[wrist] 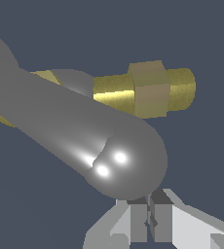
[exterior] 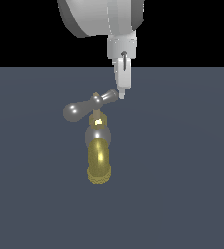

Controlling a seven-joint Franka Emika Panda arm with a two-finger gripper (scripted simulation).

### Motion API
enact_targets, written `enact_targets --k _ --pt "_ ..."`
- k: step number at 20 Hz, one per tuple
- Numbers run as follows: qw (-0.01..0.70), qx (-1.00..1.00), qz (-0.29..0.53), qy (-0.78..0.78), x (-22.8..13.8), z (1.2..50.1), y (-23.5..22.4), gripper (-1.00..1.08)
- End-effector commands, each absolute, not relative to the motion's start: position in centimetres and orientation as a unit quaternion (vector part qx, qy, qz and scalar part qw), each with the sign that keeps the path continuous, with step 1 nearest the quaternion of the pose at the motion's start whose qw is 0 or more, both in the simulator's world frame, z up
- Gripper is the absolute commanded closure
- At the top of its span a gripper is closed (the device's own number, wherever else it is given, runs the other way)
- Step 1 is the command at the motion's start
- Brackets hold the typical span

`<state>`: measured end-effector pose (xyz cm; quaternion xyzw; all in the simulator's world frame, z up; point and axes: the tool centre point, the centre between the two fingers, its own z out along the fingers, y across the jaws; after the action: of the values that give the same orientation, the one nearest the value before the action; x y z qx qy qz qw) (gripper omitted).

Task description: Turn on the faucet by rotating a designated handle.

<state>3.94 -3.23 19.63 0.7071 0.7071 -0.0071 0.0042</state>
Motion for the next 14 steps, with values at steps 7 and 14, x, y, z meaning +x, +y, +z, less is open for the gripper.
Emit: enact_targets --k 7,14 --pt "0.001 0.688 -0.001 0.725 4.6 19.7 5.5 1.08" --pt "0.009 0.709 -0.006 0.705 4.8 19.6 3.2 1.08"
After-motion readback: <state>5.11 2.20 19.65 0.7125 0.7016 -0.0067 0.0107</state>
